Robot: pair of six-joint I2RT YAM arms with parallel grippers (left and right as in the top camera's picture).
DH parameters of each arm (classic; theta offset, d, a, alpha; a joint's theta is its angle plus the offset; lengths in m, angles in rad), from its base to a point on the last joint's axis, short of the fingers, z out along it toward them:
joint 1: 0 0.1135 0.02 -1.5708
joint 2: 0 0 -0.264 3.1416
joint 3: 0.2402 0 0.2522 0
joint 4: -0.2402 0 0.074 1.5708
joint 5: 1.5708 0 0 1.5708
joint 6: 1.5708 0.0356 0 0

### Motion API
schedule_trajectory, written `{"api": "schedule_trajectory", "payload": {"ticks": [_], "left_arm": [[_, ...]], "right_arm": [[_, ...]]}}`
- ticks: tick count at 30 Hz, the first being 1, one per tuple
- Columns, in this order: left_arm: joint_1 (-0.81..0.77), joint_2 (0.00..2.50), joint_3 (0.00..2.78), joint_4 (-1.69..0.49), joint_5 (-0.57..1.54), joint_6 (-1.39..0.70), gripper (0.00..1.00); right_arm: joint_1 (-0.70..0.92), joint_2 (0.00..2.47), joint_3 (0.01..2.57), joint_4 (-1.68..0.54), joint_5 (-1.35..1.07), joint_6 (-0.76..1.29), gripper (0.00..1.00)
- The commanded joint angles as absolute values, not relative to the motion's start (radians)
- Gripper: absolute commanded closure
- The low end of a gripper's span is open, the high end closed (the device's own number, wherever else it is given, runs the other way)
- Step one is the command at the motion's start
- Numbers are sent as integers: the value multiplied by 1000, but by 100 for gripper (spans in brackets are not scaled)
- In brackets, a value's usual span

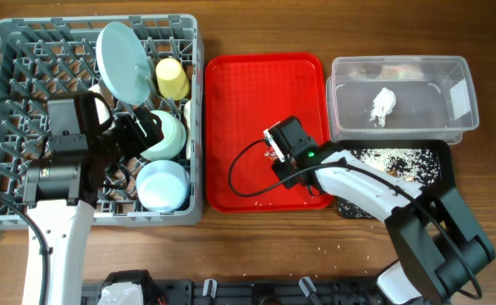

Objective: Sort waste into correct bins and load items into the dishwasher rack
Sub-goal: 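Move the right gripper to the red candy wrapper and grasp it, then lift the red wrapper with the right gripper and release it into the clear bin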

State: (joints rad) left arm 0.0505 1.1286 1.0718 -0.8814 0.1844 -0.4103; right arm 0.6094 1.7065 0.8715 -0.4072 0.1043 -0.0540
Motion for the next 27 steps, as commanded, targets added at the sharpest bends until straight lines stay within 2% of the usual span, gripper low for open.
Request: {"api": "schedule_trajectory", "payload": {"ticks": [1,4,7,12,15,18,22,23,24,25,26,27], "left_arm": [[47,1129,1082,-880,197,-412,0],[47,1129,1082,-880,197,-412,0],[47,1129,1082,-880,197,-412,0],[47,1129,1082,-880,197,-412,0],[47,1129,1082,-879,197,-412,0],[47,1129,1082,-880,197,-412,0],[47,1129,1082,-879,197,-412,0],[47,1129,1082,-880,197,-412,0],[47,1129,1082,-880,197,-412,0],[47,1129,1082,-879,197,-412,0],[47,1129,1082,-880,197,-412,0],[47,1129,1082,-880,197,-412,0]], "right_arm": [[608,1737,863,-413,64,-50,96],[608,1724,870,-419,65,-48,96],[608,1610,913,-390,119,-45,96],[605,1332,942,-265,501,10,96],[545,1278,942,-183,718,-1,96],[410,1300,942,-181,691,3,96],[166,1422,942,-151,322,34,96],[144,1457,942,-131,312,33,96],[135,1483,942,-112,313,26,69],[135,1491,942,-105,313,26,30],[135,1494,942,-80,316,26,0],[135,1488,942,-70,316,26,0]]}}
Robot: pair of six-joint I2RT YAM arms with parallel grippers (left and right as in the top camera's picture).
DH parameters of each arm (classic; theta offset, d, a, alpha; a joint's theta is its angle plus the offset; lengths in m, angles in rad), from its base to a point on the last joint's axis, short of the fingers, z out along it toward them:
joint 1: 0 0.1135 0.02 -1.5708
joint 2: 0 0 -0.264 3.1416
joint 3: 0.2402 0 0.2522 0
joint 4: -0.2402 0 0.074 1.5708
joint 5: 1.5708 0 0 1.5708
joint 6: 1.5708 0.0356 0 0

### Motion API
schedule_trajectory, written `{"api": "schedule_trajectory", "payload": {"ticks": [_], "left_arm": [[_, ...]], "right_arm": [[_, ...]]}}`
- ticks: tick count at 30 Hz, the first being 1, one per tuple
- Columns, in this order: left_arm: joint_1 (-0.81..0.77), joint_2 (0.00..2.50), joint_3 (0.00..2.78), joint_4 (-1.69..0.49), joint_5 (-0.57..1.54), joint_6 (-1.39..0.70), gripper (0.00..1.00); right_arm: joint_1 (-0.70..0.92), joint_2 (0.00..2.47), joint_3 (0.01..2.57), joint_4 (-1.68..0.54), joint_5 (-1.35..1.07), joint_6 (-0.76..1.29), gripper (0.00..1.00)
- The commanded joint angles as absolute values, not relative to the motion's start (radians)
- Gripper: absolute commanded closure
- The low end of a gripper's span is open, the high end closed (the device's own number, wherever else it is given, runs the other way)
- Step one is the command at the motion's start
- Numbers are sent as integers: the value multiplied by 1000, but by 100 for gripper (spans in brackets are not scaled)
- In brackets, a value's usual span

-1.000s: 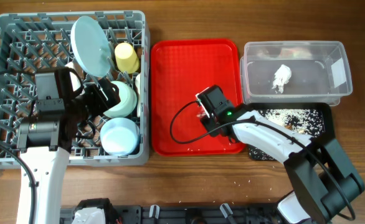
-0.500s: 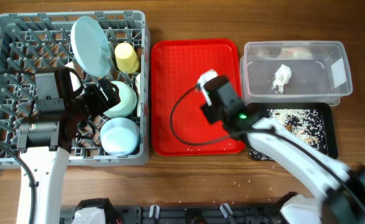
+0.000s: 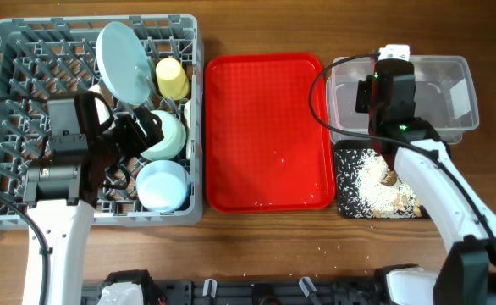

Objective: Sort waste into correct bins and load items into the dishwasher rack
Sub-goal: 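Lift the red wrapper with the right gripper and release it into the clear bin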

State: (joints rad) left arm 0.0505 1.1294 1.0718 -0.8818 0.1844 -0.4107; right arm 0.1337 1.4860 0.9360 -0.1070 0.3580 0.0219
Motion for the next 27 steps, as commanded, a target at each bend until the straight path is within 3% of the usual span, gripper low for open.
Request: {"api": "schedule_trajectory", "payload": {"ticks": [1,7,11,18,23,25,27], "left_arm": [[47,1129,1082,-880,197,-412,0],[47,1129,1082,-880,197,-412,0],[47,1129,1082,-880,197,-412,0],[47,1129,1082,-880,197,-412,0],[47,1129,1082,-880,197,-412,0],[47,1129,1082,-879,197,-412,0],[47,1129,1082,-880,197,-412,0]], "right_arm": [[135,1477,942,-54,316,27,0],[138,1322,942,-34,280,30,0],[138,1161,942,25,-162,29,0],[138,1194,942,-99,-255,31,0],[138,1196,942,-72,-718,30,0],[138,1196,942,-72,-837,127,0],[138,1196,942,-67,-905,365,0]]}}
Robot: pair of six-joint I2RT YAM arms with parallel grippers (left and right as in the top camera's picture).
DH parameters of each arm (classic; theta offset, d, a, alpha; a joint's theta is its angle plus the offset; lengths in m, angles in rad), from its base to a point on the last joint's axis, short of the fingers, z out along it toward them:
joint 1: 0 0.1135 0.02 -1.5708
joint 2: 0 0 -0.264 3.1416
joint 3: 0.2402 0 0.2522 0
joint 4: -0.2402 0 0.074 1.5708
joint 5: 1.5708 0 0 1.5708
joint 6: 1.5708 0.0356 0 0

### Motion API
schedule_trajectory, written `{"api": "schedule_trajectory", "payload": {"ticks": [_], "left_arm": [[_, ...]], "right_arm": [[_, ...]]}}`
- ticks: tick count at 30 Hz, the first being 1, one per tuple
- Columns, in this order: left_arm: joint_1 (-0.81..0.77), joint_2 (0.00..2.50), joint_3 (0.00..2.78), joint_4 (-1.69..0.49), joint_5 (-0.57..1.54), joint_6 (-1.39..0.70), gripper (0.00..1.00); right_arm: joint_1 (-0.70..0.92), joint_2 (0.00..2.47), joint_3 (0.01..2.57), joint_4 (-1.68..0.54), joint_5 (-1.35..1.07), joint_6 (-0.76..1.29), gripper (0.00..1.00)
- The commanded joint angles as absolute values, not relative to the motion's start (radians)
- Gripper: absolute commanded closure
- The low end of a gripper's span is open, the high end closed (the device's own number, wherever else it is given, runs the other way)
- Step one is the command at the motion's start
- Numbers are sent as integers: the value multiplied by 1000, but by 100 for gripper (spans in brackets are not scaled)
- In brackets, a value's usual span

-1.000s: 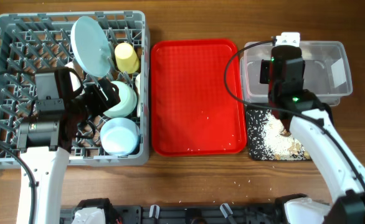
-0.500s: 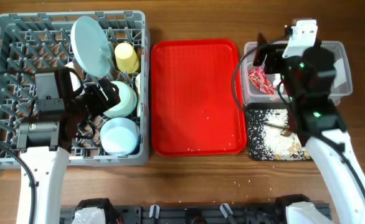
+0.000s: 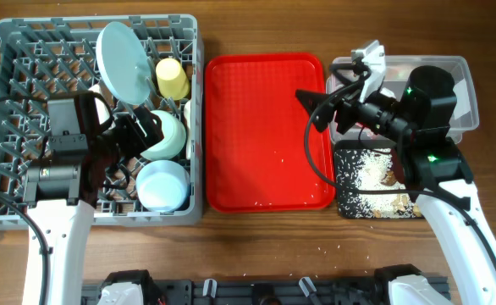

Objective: Sort waste into correct bins and load items into the dishwasher rack
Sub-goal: 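Lift the red wrapper with the right gripper and release it into the clear bin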

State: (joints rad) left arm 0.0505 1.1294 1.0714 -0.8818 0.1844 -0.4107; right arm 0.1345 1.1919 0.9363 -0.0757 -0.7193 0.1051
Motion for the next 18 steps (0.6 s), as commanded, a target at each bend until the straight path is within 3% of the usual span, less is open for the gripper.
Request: {"api": "schedule_trajectory", "payload": {"ticks": [1,3,7,10,13,18], "left_arm": [[47,1129,1082,-879,197,-412,0],[47,1129,1082,-880,197,-412,0],[47,1129,1082,-880,197,-412,0],[47,1129,1082,-880,197,-412,0],[47,1129,1082,-880,197,-412,0],[47,1129,1082,-880,197,-412,0]], "right_arm": [[138,1196,942,-67,-915,554,0],[138,1196,942,-60,-915,813,0],[138,1196,942,-18,-976,829,0],[138,1197,942,-23,-1018,1025,0],[138,1197,942,-27,-1037,1074,0],[138,1197,942,31,-1113,688,0]]}}
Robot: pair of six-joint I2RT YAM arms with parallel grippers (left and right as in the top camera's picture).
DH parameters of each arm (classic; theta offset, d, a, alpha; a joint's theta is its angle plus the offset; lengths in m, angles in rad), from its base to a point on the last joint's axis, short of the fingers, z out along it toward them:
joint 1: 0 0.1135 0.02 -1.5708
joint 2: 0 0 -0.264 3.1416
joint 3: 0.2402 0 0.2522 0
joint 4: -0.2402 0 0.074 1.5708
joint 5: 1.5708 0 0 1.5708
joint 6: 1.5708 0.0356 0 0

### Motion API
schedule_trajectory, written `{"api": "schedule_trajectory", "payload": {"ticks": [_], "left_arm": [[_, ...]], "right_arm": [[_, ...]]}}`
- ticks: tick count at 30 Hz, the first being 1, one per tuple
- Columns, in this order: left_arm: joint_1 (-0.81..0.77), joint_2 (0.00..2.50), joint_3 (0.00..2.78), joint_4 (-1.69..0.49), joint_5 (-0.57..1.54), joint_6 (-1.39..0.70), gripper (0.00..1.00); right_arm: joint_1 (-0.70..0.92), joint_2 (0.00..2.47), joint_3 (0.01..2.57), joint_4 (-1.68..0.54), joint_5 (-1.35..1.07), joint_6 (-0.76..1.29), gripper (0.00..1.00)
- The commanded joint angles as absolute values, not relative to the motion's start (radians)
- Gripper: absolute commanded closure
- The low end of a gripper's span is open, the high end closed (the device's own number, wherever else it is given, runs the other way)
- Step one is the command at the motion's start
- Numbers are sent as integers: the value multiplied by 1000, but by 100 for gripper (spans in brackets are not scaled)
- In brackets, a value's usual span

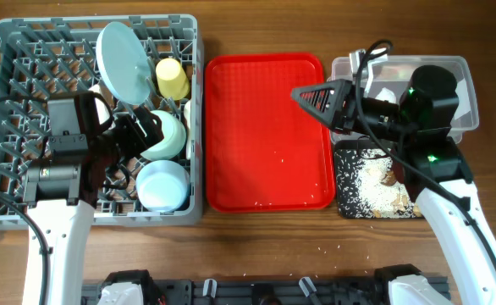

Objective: Sort waste into correct bins and load items into the dishwasher rack

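Observation:
My right gripper (309,96) points left over the upper right part of the red tray (256,169); its fingers look empty, but their gap does not show. The tray holds only a few crumbs. My left gripper (145,129) rests in the grey dishwasher rack (11,51), against a pale green bowl (172,135); whether it grips the bowl is unclear. Also in the rack are an upright pale blue plate (121,55), a yellow cup (172,78) and a pale blue bowl (163,186).
Right of the tray stands a clear plastic bin (464,102) with a crumpled white tissue (388,91), partly hidden by my right arm. In front of it, a black bin (349,199) holds pale food scraps (375,182). Bare wood table lies along the front edge.
My right gripper has turned on its wrist and now lies flatter, its tip a little further left over the tray's upper right. The left arm and the dishes have not moved.
My right gripper was low over the tray's front right corner, with the black bin showing scattered grains. Then it was above the bins, and a pale heap of food lay in the black bin. Later it pointed left at the tray's right edge, as now.

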State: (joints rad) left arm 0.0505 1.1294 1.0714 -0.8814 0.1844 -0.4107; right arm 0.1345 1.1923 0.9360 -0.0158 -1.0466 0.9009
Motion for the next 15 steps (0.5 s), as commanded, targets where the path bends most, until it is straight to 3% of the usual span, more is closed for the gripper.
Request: {"api": "schedule_trajectory", "payload": {"ticks": [1,5,11,15], "left_arm": [[47,1129,1082,-880,197,-412,0],[47,1129,1082,-879,197,-412,0],[47,1129,1082,-880,197,-412,0],[47,1129,1082,-880,197,-412,0]], "right_arm": [[138,1197,942,84,-1146,620,0],[187,1168,941,297,-1203,358,0],[212,901,838,172,-971,276,0],[212,635,633,226,-876,41,0]]}}
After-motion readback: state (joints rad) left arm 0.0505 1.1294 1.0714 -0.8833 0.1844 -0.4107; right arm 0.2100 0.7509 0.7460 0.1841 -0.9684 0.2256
